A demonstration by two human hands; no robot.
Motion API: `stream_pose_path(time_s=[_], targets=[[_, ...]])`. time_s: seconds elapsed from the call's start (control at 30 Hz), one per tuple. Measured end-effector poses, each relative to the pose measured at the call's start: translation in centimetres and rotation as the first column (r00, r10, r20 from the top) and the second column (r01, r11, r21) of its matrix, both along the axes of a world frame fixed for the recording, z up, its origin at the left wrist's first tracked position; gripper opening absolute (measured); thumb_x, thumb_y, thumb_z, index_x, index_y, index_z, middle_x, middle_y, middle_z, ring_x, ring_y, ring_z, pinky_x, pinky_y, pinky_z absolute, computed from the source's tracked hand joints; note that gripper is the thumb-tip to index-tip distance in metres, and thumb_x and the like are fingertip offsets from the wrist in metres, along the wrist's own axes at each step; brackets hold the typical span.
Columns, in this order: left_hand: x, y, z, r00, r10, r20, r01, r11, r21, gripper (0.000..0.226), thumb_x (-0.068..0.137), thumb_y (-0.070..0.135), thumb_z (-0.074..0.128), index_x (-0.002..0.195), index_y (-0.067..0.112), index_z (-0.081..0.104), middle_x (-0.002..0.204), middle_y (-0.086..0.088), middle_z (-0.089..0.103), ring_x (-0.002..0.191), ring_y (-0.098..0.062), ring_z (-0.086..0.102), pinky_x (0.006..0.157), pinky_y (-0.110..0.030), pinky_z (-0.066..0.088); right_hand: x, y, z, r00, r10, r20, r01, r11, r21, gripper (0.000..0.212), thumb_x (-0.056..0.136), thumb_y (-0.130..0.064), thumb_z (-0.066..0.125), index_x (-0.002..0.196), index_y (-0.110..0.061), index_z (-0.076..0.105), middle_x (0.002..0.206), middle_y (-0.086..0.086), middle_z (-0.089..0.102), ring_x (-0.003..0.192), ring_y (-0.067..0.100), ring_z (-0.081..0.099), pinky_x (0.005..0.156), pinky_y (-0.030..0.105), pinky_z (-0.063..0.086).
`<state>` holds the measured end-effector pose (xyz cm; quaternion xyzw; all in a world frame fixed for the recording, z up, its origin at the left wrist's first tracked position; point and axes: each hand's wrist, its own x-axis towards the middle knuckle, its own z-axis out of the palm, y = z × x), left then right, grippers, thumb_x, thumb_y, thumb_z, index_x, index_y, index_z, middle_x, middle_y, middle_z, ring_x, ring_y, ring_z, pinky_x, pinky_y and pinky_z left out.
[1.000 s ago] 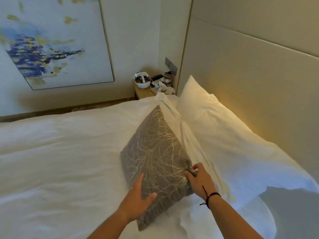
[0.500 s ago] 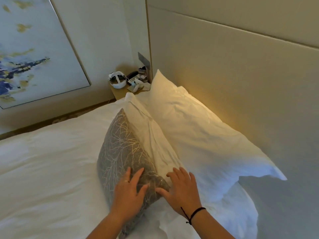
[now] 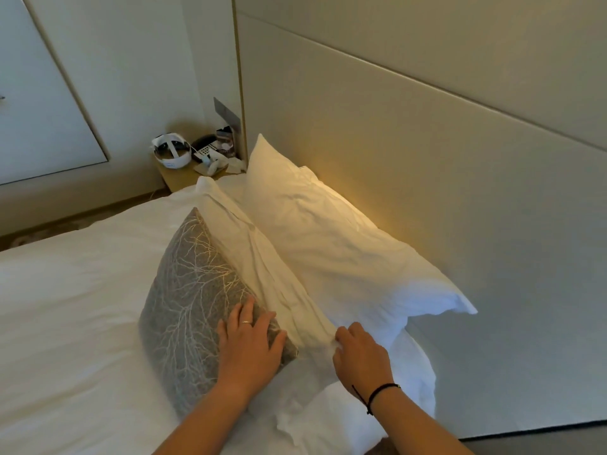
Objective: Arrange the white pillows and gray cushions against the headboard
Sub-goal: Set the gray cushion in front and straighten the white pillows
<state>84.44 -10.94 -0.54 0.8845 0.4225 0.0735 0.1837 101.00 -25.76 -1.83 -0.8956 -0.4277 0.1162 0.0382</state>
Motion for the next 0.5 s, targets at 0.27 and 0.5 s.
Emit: stream_pose_path(time_s=[0.27, 0.5], targets=[[0.4, 0.3, 0.5, 0.998, -0.07, -0.002, 0.07, 0.997, 0.026, 0.03, 0.092, 0.049, 0.043, 0.105, 0.036, 0.066, 0.155, 0.002, 0.035, 0.146, -0.025, 0.014, 0.119, -0.054, 0.008, -1.8, -1.8, -0.3, 0.997, 0.048, -0.067, -0.053, 0.996, -0.078, 0.038, 0.095, -0.041, 0.047, 0.13, -0.027, 0.046, 0.126, -0.003, 0.047, 0.1, 0.021, 0.057, 0.079, 0.033, 0.048], [1.9, 1.5, 2.5, 0.986, -0.097, 0.138, 0.1, 0.995, -0.019, 0.025, 0.093, 0.044, 0.047, 0.098, 0.035, 0.069, 0.134, 0.014, 0.057, 0.132, -0.013, 0.041, 0.118, -0.049, 0.013, 0.6, -2.9, 2.2, 0.996, 0.086, 0.02, -0.085, 0.996, -0.033, 0.053, 0.091, -0.047, 0.054, 0.14, -0.037, 0.033, 0.142, -0.004, 0.037, 0.104, 0.022, 0.057, 0.083, 0.032, 0.048]])
